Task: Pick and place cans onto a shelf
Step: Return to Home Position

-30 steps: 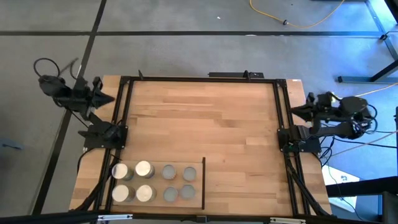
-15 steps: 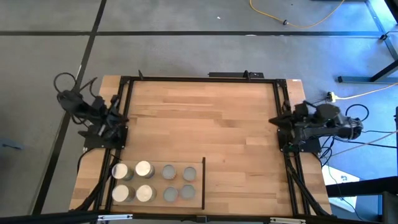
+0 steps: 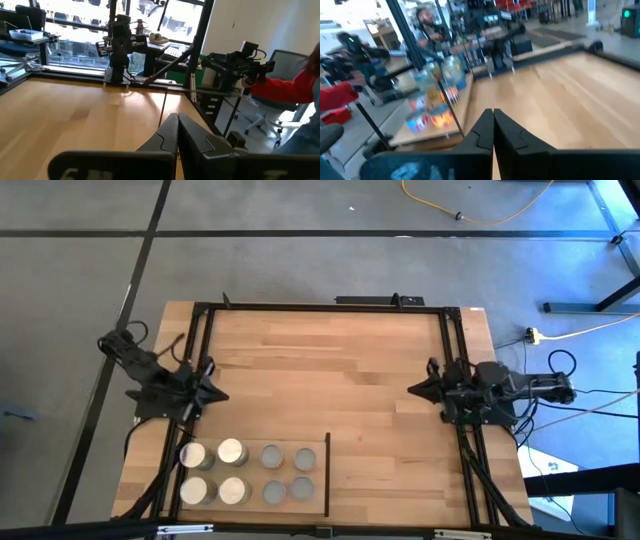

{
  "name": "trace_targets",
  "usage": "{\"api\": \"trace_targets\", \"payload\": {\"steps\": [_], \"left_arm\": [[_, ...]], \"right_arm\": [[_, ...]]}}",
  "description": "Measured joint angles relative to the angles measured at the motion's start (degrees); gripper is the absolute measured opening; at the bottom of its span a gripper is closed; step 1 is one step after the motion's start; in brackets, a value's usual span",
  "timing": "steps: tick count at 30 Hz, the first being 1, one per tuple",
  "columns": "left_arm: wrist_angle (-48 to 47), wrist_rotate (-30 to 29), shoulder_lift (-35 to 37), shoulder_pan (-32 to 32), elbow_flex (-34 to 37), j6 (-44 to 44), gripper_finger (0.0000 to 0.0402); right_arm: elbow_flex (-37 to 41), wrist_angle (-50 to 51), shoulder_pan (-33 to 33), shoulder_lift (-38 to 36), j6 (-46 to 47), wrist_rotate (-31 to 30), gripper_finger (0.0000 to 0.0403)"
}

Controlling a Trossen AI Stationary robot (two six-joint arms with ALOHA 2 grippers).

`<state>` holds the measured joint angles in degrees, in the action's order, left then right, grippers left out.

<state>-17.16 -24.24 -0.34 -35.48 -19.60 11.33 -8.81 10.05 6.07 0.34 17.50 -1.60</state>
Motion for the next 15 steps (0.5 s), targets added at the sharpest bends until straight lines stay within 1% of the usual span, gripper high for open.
{"api": "trace_targets", "payload": {"steps": [5,7,12,15], "left_arm": [[3.67,-0.23,0.00,0.00,5.01,-1.01,0.0000],[5.39,-0.16,-0.02,0.00,6.85,-2.66,0.0000],[8.59,1.29,0.00,0.00,9.57,-5.77,0.0000],[8.85,1.43,-0.01,-0.04,10.47,-5.90,0.0000]], "right_arm": [[4.34,-2.88,0.00,0.00,-0.27,-0.12,0.0004],[5.43,-2.97,0.00,0.00,-0.99,-0.16,0.0004],[5.54,-3.24,0.04,0.15,-5.96,0.20,0.0004],[5.54,-3.28,0.04,0.15,-6.31,0.23,0.0004]]}}
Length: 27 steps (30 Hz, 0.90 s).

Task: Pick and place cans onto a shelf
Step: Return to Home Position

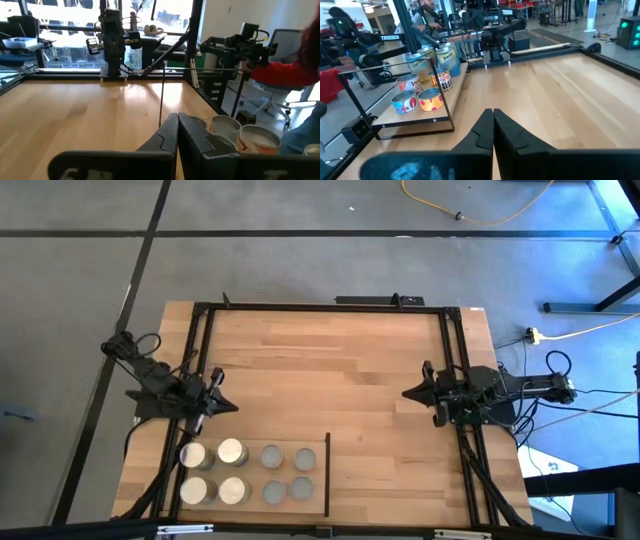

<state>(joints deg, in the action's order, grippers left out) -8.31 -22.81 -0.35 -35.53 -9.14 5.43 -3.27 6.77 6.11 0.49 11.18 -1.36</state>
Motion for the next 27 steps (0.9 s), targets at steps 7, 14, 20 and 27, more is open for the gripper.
{"api": "trace_targets", "payload": {"steps": [7,14,20,27], "left_arm": [[0.44,2.31,0.01,-0.13,1.40,0.04,0.0000],[4.35,2.65,0.01,-0.11,4.62,-3.08,0.0000],[6.61,2.95,-0.01,-0.11,6.88,-3.21,0.0000],[9.43,4.94,0.01,-0.13,7.86,-5.64,0.0000]], "right_arm": [[0.00,0.11,0.09,0.13,-2.69,1.44,0.0004],[-0.02,0.13,0.09,0.13,-3.85,1.48,0.0004],[-0.02,0.15,0.09,0.13,-3.96,1.53,0.0004],[-0.04,0.19,0.09,0.13,-4.87,1.58,0.0004]]}}
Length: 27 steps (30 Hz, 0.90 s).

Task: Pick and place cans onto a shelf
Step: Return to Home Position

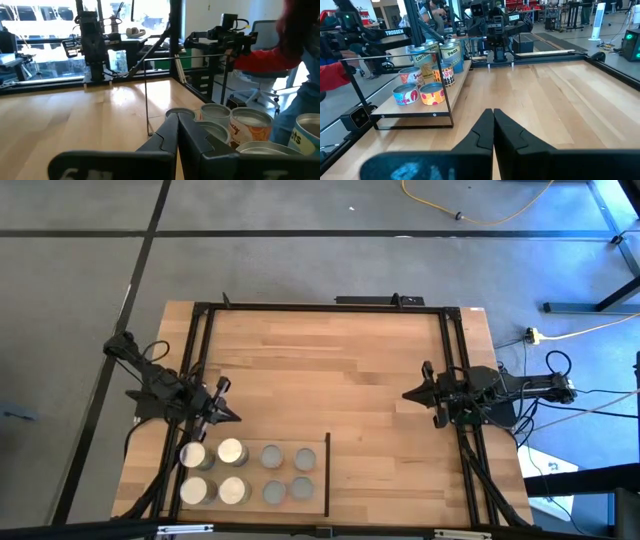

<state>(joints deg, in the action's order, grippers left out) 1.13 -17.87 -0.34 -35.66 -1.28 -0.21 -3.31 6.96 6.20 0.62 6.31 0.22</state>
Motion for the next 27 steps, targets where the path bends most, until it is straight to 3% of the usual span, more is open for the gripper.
{"api": "trace_targets", "payload": {"steps": [9,18,27], "left_arm": [[-0.22,2.14,0.00,0.00,0.02,-1.90,0.0000],[-0.22,1.07,-0.02,0.00,0.02,-8.15,0.0000],[-0.22,0.90,-0.02,0.00,0.02,-7.94,0.0000]], "right_arm": [[-0.02,0.00,0.00,0.02,-6.77,-0.09,0.0014],[-0.02,0.00,0.00,0.02,-1.60,-0.09,0.0016],[-0.02,0.00,0.00,0.02,-0.60,-0.09,0.0017]]}}
